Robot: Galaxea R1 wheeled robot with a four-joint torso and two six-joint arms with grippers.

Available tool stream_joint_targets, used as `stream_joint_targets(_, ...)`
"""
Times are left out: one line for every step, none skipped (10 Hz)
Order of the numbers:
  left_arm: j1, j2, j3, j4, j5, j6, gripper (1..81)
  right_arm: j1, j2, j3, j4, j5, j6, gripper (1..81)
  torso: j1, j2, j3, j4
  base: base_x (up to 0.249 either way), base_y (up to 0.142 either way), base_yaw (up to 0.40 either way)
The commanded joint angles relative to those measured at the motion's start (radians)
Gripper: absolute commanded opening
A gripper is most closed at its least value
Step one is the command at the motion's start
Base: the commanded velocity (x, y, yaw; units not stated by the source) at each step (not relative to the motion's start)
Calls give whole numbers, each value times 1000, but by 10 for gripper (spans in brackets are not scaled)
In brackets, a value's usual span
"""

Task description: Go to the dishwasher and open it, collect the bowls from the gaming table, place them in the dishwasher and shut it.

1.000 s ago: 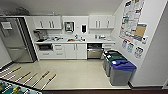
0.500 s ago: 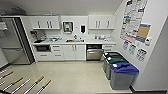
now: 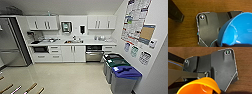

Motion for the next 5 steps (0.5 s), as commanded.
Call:
stream_joint_targets(-38,-15,-6,5,30,7,10,30,-10,6,-11,-45,-3,10,0,0,0,0,222,-74,0)
stream_joint_targets(-38,-15,-6,5,32,7,10,30,-10,6,-11,-45,-3,10,0,0,0,0,222,-63,0)
stream_joint_targets(-38,-15,-8,5,32,7,10,30,-10,6,-12,-45,-3,10,0,0,0,0,223,0,0)
stream_joint_targets(-38,-15,-6,3,30,7,10,30,-10,6,-12,-45,-3,10,0,0,0,0,212,0,0)
stream_joint_targets(-38,-15,-8,3,30,7,10,31,-10,6,-12,-45,-3,10,0,0,0,0,207,0,0)
